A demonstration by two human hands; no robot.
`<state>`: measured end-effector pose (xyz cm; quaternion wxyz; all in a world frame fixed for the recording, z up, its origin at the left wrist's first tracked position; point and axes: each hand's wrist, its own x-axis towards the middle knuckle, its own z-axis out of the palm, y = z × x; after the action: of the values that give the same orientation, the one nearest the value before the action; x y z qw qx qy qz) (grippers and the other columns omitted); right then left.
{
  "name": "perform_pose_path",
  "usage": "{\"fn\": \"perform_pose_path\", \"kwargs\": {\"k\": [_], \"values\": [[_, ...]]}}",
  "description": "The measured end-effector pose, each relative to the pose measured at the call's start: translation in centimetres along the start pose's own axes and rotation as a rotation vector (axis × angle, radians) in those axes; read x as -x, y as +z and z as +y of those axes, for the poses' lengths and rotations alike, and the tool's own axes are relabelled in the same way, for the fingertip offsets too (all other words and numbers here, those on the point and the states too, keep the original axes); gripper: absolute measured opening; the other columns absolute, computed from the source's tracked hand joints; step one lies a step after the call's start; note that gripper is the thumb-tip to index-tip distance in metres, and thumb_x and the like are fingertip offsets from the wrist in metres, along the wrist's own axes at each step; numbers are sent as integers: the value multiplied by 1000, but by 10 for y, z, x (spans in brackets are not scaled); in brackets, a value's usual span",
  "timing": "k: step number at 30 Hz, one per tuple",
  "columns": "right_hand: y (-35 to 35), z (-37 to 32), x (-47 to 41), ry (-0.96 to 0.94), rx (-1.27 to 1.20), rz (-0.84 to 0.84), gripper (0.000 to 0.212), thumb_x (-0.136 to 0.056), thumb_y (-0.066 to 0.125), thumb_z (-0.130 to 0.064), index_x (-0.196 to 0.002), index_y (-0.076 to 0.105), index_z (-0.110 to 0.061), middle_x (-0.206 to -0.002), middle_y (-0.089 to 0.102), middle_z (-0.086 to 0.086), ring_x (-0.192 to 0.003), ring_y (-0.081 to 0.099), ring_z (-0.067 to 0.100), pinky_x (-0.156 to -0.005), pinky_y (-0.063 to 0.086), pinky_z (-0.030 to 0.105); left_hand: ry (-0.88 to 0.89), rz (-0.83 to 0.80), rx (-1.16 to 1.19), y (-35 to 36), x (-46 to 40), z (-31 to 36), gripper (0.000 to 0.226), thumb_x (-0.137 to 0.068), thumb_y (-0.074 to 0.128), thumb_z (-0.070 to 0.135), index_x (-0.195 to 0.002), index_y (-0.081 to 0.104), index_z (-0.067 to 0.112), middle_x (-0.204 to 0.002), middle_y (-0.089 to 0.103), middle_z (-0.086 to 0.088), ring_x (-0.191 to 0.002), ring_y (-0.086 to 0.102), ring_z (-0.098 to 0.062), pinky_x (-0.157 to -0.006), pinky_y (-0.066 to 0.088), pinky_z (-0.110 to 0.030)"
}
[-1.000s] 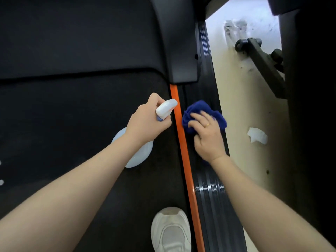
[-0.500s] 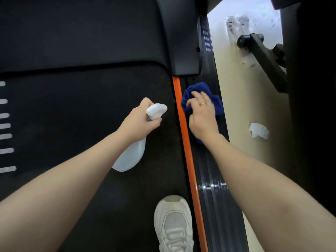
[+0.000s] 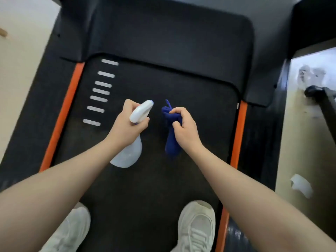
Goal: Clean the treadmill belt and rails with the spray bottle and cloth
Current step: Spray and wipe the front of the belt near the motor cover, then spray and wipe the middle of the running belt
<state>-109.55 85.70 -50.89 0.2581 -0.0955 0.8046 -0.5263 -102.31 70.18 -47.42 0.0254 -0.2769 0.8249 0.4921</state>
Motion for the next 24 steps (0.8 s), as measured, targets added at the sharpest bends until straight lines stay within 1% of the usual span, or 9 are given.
{"fn": "perform_pose_path", "kwargs": {"k": [2,4,7,9,11,13,15,19,24], "values": [[28,-28,-9,19,-73,-126,39,-79,40,8,-97,57,-22,-107,59,-6,-99,54,11,-88,43,24,-26,85,20,-34,3,-13,23,-86,62,9,-100,45,11,-89,52,9,-84,54,-8,-73,43,-22],[54,-51,-19,16,-82,-212,41,-80,39,5,-98,58,-27,-109,60,-9,-99,55,14,-84,46,28,-62,160,53,-71,4,-30,22,-85,63,11,-98,46,15,-91,53,9,-88,55,-8,-75,45,-26],[96,-74,-28,-69,129,-330,46,-83,40,3,-115,57,-25,-123,56,-4,-108,51,14,-86,39,23,-138,220,108,-130,4,-61,34,-77,64,28,-103,52,10,-95,59,1,-90,60,-12,-73,51,-29],[122,-84,-32,-148,313,-364,46,-85,44,2,-123,55,-22,-128,52,0,-116,46,15,-92,32,19,-173,250,117,-166,4,-82,48,-69,60,37,-104,55,5,-88,58,-3,-82,58,-14,-65,46,-25],[150,-94,-35,-179,408,-380,45,-86,46,1,-125,54,-20,-129,51,3,-119,45,17,-91,28,17,-206,294,144,-198,4,-103,53,-66,58,38,-108,57,6,-87,58,-6,-77,56,-13,-64,42,-22],[178,-105,-38,-174,454,-371,44,-86,46,-1,-126,54,-20,-128,51,4,-118,45,19,-89,28,17,-215,310,174,-225,-2,-121,53,-68,57,36,-108,56,2,-86,56,-10,-75,54,-14,-63,41,-23],[203,-115,-42,-175,493,-346,43,-87,47,-3,-125,54,-21,-125,51,4,-115,47,20,-88,32,21,-237,326,194,-243,-11,-133,49,-71,60,36,-110,54,6,-91,57,-11,-79,56,-17,-65,43,-25],[242,-125,-49,-141,511,-285,39,-89,47,-5,-124,53,-21,-120,51,4,-109,48,18,-88,37,28,-262,301,209,-258,-32,-152,35,-85,61,21,-113,47,7,-83,45,7,-77,49,-15,-62,39,-25],[280,-127,-49,-20,492,-151,39,-89,42,-2,-121,54,-21,-123,50,2,-101,42,11,-84,33,25,-244,258,240,-263,-37,-161,27,-87,58,16,-108,41,14,-85,45,10,-74,46,-6,-60,36,-21]]}}
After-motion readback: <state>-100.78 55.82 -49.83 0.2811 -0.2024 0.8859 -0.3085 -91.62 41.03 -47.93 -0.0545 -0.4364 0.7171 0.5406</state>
